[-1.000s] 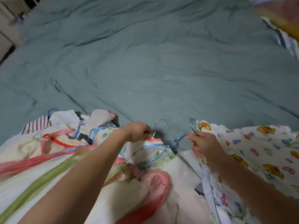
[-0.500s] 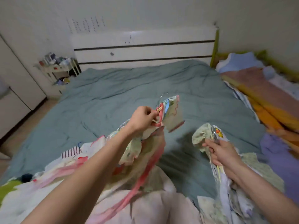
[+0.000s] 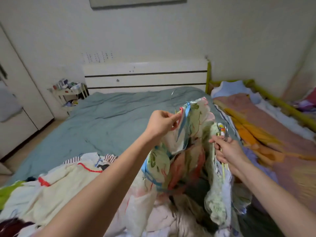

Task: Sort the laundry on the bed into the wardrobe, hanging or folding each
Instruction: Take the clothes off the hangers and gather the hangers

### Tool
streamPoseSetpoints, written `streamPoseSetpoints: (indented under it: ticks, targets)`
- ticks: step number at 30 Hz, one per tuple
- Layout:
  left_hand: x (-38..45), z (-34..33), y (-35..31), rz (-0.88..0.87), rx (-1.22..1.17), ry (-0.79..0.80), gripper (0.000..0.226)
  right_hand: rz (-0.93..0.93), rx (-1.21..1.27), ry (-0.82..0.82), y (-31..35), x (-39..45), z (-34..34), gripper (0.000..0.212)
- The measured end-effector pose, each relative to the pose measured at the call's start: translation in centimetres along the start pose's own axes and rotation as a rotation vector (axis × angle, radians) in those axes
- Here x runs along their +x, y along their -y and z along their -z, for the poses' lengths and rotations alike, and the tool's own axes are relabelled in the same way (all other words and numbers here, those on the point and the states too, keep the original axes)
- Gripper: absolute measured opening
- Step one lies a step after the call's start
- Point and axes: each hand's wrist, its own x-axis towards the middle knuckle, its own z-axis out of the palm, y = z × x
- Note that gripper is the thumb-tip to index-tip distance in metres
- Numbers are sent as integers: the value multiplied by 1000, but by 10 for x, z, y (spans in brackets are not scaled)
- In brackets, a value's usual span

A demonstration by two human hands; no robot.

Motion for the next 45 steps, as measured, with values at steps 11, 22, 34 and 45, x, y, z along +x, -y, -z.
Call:
streamPoseSetpoints:
  ticks: [11,22,34,45]
  targets:
    - [-126,39,38,270,488,285,34,19,-69,127,13,-43,-3,26]
    - [-230,96,190,420,464,422,34,-210,-188,264,-96,-55,-91,36]
    - [-177,217,258,385,381,88,39,-213,-392,145,-143,-22,-196,35]
    - [-150,255,279,466,258,-214,39,-308,-256,243,-139,-25,-286,33]
